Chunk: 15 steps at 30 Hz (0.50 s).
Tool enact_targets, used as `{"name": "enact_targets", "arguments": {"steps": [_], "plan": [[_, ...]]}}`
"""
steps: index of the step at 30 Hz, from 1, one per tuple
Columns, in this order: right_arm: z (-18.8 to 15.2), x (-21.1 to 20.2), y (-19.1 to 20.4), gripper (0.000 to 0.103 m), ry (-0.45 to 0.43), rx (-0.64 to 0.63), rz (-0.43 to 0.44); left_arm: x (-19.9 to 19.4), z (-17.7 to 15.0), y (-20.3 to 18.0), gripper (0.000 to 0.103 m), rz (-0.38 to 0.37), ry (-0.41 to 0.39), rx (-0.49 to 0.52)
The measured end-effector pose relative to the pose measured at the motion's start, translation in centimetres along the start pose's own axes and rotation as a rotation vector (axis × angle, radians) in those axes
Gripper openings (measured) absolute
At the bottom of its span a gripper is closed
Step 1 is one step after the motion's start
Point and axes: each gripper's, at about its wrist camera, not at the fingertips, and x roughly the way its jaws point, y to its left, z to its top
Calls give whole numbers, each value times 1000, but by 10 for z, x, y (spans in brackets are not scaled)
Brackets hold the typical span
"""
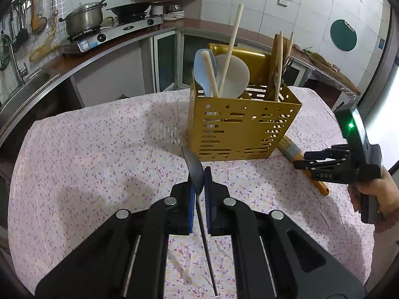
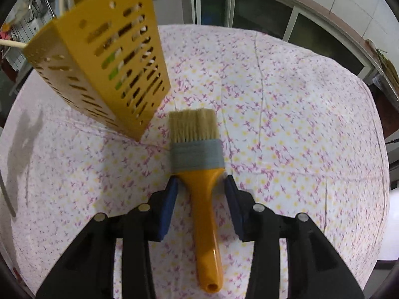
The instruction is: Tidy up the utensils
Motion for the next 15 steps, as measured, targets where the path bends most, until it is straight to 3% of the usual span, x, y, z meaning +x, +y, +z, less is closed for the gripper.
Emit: {"name": "enact_targets", "arguments": {"steps": [1, 7, 15], "plan": [[0, -1, -1, 25, -7, 5, 2, 1, 0, 1, 5, 0, 4, 0], [-22, -32, -10, 22, -119, 46, 45, -3, -1, -2, 5, -2, -8, 0], [-44, -118, -7, 20, -391, 105, 95, -37, 15, -14, 5, -56, -129, -21]]}}
